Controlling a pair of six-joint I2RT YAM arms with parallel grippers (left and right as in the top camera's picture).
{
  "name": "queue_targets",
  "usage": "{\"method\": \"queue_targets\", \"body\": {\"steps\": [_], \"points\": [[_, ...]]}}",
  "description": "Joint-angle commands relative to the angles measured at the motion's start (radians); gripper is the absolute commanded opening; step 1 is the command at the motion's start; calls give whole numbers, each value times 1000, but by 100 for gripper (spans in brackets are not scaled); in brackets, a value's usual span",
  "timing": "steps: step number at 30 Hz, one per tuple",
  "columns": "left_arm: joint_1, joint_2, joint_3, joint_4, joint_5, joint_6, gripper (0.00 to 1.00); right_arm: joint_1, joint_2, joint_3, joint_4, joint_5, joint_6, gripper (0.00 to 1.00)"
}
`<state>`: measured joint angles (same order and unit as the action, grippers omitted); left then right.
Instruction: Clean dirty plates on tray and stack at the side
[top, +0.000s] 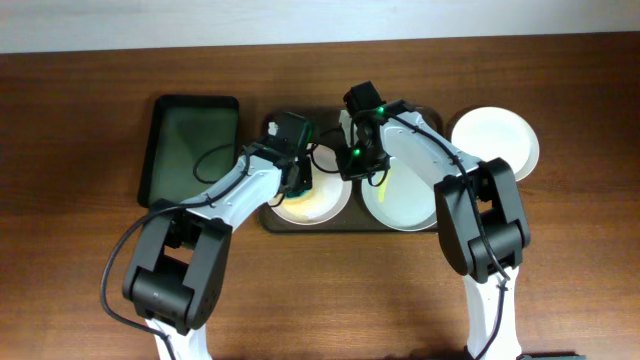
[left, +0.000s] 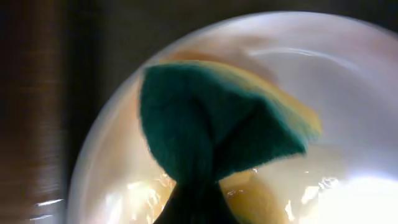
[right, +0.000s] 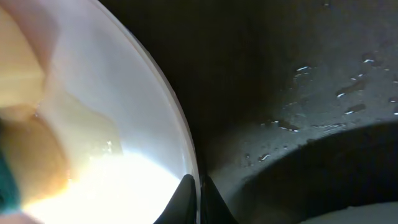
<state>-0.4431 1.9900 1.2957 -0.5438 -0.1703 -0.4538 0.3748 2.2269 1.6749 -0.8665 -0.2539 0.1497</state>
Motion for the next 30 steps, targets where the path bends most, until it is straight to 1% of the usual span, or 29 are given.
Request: {"method": "queue_targets", "body": {"steps": [1,4,8,11,15,18,22,23,27,30], "points": [[27,39,-16,-65,-409,-2,0,-8,3,-24,-11,55,-11,4],[27,-7,-7,-82,-459,-2,0,-8,3,-24,-11,55,-11,4],[27,-113,-2,-80,-451,-22,0,-8,3,-21,-10,55,-11,4],[27,-221,-2,-79,-366,-24,0,-8,-3,5,-21,55,-11,4],[32,-316,-2,-79,-253,-24,0,-8,-28,70,-67,56,-23,4],[56,-359,-2,-84,-202,-24,0,-8,-55,122,-112,88,-46,4],[112,-383,-2,-87,-102,-25,0,0,-113,194,-187,262,-46,4],[145,-382,-2,-90,-50,-25,0,10,-142,217,-210,349,-46,4],[228,-382,-2,-106,57,-25,0,53,-216,243,-220,589,-46,4],[309,-382,-2,-140,121,-24,0,121,-281,243,-218,845,-47,4]]}}
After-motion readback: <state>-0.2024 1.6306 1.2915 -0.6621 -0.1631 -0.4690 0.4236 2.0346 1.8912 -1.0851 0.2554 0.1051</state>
